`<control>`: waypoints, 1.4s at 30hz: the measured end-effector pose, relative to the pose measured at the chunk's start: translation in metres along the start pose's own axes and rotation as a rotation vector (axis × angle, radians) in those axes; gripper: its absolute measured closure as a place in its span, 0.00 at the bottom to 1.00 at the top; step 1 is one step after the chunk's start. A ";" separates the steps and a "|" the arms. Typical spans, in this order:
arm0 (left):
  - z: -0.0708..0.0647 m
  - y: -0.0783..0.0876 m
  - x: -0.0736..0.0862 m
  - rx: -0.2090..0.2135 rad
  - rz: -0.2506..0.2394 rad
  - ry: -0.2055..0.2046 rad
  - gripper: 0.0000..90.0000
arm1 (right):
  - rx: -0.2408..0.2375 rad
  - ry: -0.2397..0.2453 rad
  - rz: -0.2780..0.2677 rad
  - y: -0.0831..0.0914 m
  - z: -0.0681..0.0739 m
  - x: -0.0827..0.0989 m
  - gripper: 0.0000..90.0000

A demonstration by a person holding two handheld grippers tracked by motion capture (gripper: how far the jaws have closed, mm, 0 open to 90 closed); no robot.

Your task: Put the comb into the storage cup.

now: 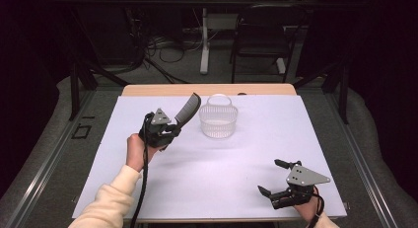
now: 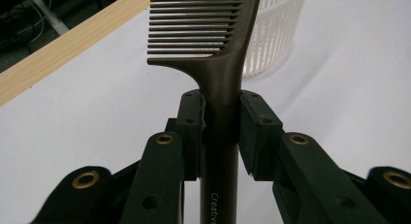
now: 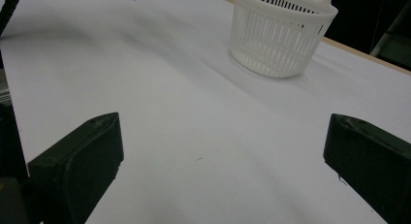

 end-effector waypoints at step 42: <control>0.001 -0.011 -0.037 -0.002 -0.056 0.000 0.80 | -0.003 0.000 0.003 0.000 0.000 0.001 0.00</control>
Point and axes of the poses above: each handheld gripper's, and its own axes: y roughly backward along the jaws, x roughly out of its underside, z roughly to its left, the point moved 8 cm from there along -y, roughly forward along the jaws, and after that the axes turned 15 degrees about y, right-handed, at the moved point
